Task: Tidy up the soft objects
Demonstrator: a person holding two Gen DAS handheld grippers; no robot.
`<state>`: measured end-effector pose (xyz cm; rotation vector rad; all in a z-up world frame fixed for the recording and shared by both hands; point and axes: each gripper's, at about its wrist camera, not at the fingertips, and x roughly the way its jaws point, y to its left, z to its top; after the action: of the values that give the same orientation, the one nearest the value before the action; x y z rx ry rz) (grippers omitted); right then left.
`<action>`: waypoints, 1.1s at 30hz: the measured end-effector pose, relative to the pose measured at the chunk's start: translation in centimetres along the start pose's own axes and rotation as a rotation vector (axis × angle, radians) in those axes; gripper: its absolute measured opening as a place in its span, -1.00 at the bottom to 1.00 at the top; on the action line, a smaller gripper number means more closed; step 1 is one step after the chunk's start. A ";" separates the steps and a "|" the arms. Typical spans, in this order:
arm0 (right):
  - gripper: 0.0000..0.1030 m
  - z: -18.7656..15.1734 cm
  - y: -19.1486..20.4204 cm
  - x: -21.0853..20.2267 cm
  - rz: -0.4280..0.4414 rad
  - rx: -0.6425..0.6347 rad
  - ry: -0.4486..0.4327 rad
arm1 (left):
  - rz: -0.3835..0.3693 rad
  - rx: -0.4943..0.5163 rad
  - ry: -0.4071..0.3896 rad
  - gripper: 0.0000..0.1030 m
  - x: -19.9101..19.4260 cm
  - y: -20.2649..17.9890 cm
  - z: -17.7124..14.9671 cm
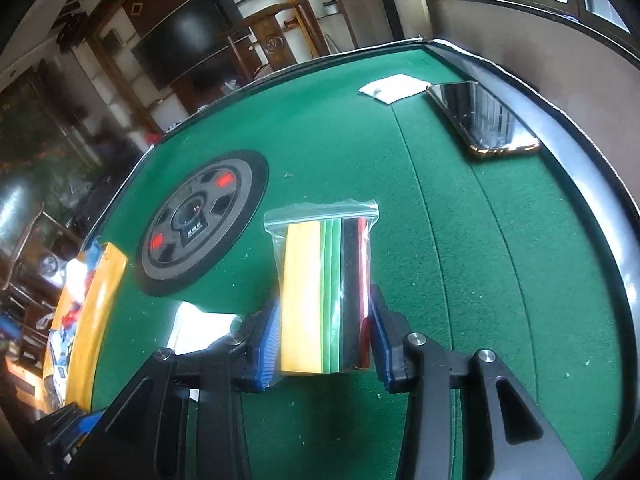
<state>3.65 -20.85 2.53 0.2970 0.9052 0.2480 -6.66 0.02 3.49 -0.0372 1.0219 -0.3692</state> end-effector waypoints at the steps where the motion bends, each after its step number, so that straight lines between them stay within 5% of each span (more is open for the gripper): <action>1: -0.31 0.0 0.1 0.1 -0.002 0.000 0.004 | 0.061 0.055 -0.019 0.45 0.5 -1.0 0.3; 7: -0.31 0.2 0.0 0.4 0.015 0.007 0.006 | 0.427 0.404 -0.196 0.44 2.4 -5.5 1.0; 12: -0.30 0.2 -0.9 0.0 0.032 0.050 0.001 | 0.423 0.604 -0.193 0.51 4.1 -8.4 -0.3; 19: -0.29 0.2 -1.4 -0.1 0.060 0.090 0.001 | 0.451 0.562 -0.169 0.55 5.3 -7.1 1.5; 20: -0.29 0.2 -1.4 -0.1 0.063 0.094 0.000 | 0.448 0.542 -0.159 0.50 5.3 -6.6 1.9; 22: -0.29 0.3 -1.5 -0.1 0.070 0.099 0.002 | 0.424 0.512 -0.141 -0.17 5.4 -5.7 2.5; 26: -0.28 0.4 -1.6 0.2 0.087 0.105 0.012 | 0.387 0.474 -0.104 -0.45 5.2 -4.9 2.8; 30: -0.28 0.4 -1.6 0.3 0.087 0.106 0.015 | 0.379 0.471 -0.089 -0.95 5.2 -4.8 2.4; 33: -0.28 0.4 -1.6 0.3 0.088 0.106 0.014 | 0.373 0.465 -0.114 -0.98 4.5 -4.2 2.7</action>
<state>4.33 -22.26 1.98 0.4339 0.9221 0.2841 -3.46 -5.74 2.00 0.5384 0.7894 -0.2512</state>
